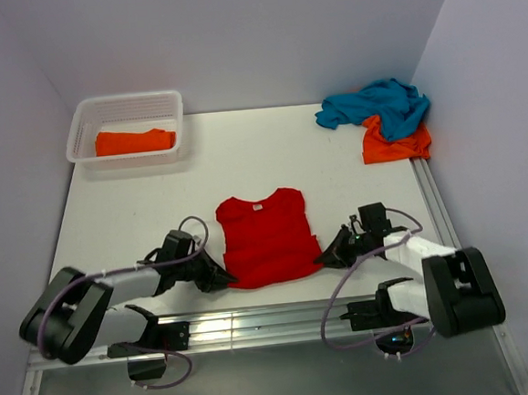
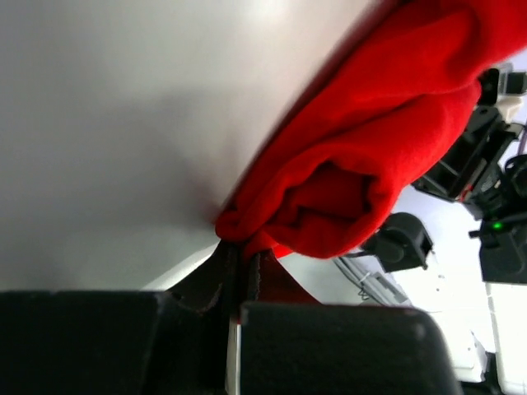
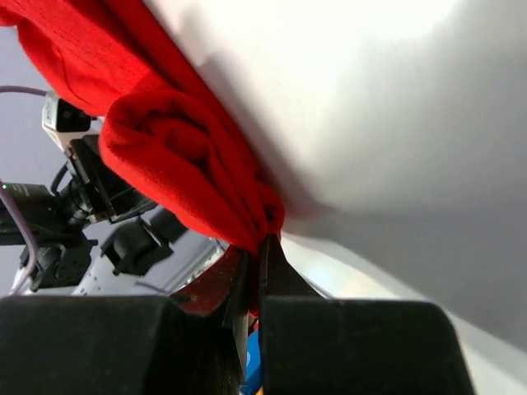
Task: Roll the t-shirts
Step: Roll the tshirt
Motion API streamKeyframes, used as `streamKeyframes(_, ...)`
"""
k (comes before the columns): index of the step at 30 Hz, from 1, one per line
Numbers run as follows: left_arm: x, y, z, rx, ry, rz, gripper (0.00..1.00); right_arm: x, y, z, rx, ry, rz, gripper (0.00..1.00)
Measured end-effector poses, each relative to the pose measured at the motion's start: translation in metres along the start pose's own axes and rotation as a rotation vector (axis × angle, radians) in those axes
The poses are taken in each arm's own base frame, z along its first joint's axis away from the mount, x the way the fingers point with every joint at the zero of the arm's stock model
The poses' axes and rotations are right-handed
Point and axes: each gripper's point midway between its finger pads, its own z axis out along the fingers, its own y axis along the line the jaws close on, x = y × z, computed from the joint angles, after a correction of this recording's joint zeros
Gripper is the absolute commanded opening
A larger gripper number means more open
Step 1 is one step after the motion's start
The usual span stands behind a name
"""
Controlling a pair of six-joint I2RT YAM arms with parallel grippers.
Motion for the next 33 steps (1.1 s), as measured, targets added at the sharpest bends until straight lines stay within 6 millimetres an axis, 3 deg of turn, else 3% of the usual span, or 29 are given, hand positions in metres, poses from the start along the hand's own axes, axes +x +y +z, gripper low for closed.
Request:
streamKeyframes(5, 0.026, 0.015, -0.013, -0.004, 0.0, -0.075, 0.0, 0.024, -0.004, -0.015, -0.016, 0.008, -0.008, 0.0)
streamKeyframes(14, 0.039, 0.01, -0.028, 0.011, 0.014, -0.222, 0.0, 0.047, -0.009, -0.03, 0.052, 0.082, 0.082, 0.0)
streamKeyframes(23, 0.049, -0.008, -0.043, 0.077, 0.045, -0.352, 0.0, 0.043, 0.023, -0.05, 0.121, 0.131, 0.149, 0.0)
streamKeyframes(33, 0.049, -0.016, -0.044, 0.044, 0.072, -0.525, 0.0, 0.041, 0.029, -0.054, 0.265, 0.238, 0.293, 0.0)
